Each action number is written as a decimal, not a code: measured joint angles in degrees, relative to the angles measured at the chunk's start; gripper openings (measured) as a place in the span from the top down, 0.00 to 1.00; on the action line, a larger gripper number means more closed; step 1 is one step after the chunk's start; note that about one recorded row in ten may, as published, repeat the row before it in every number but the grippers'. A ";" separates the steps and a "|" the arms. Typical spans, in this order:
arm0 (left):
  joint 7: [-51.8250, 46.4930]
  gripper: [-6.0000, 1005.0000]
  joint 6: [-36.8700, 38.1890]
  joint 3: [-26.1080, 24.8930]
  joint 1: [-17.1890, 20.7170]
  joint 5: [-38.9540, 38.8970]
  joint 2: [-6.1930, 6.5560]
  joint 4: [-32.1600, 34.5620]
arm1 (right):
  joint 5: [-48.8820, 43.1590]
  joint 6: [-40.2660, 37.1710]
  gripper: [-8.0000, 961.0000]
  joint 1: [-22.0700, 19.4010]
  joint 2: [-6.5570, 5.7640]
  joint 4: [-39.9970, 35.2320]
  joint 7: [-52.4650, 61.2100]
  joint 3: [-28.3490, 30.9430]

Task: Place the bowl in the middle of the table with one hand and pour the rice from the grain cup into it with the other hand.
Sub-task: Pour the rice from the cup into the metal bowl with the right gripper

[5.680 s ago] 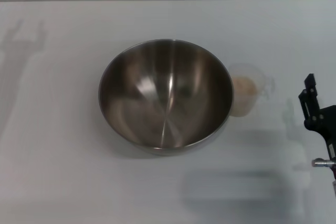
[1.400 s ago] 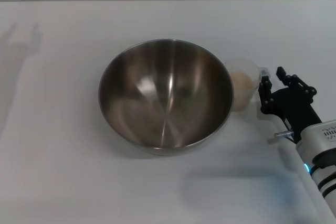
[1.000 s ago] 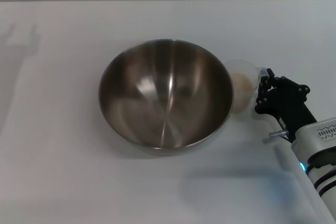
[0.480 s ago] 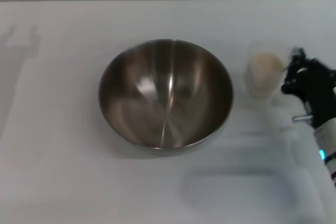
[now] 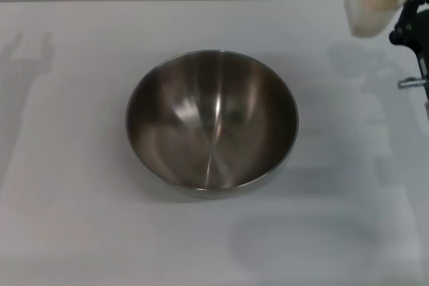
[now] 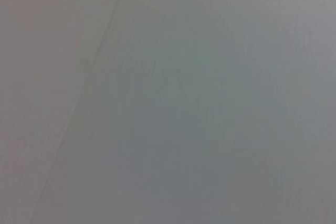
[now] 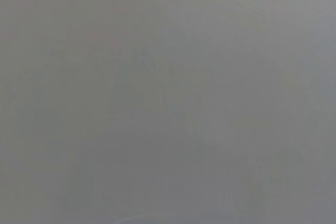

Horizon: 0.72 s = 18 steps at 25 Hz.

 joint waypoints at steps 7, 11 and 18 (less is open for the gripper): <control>0.03 0.46 -0.38 -0.20 -0.45 0.00 -0.16 0.25 | -5.91 -3.69 0.98 4.15 -0.24 -1.11 -17.13 -0.41; 0.03 0.46 -0.43 -0.23 -0.55 0.00 -0.20 0.16 | -11.19 -3.47 0.98 5.77 -0.15 -1.08 -31.48 -0.62; 0.04 0.46 -0.44 -0.25 -0.49 0.00 -0.18 -0.20 | -19.92 0.25 0.98 6.86 -0.10 -1.03 -46.26 -0.90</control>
